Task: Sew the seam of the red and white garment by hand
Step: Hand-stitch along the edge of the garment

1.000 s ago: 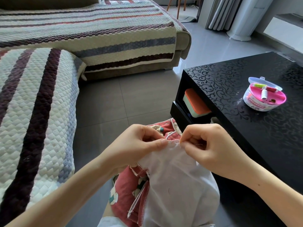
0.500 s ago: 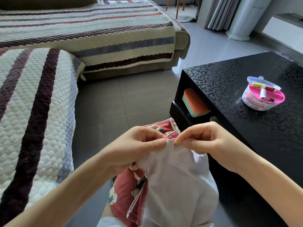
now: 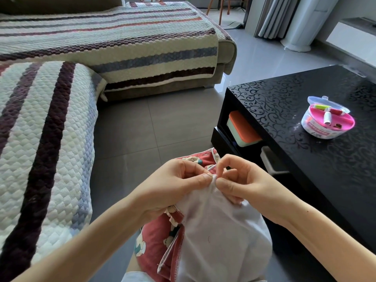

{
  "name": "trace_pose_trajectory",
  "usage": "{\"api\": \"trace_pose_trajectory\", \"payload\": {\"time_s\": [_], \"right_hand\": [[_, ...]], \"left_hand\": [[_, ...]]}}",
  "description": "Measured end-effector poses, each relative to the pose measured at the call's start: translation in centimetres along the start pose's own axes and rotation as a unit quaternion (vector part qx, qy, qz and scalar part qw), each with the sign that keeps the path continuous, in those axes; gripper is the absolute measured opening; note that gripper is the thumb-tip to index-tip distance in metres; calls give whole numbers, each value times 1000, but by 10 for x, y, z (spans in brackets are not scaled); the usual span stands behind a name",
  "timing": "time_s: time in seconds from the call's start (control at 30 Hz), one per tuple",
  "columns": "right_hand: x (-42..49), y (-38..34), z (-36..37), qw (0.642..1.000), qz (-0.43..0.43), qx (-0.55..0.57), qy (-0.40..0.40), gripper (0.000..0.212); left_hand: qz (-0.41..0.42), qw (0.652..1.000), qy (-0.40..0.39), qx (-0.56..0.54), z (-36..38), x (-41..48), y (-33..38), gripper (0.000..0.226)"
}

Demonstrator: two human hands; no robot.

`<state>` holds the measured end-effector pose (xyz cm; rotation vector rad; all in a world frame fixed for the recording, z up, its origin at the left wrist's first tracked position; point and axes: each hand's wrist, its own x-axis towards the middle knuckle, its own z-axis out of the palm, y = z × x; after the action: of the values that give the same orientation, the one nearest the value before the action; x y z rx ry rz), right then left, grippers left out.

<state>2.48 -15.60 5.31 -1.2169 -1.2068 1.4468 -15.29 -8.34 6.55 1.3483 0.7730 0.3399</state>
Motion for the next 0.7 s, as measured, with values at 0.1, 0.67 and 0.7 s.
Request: {"api": "trace_pose_trajectory", "payload": {"time_s": [0.1, 0.67, 0.7], "right_hand": [[-5, 6, -5, 999, -8, -41, 28, 14], [-1, 9, 15, 822, -282, -423, 255, 18], [-1, 9, 15, 819, -293, -426, 249, 19]], "left_hand": [[0, 1000, 12, -1, 1, 0, 1, 14], [58, 987, 108, 103, 10, 7, 2, 17], [58, 987, 103, 105, 10, 7, 2, 15]]}}
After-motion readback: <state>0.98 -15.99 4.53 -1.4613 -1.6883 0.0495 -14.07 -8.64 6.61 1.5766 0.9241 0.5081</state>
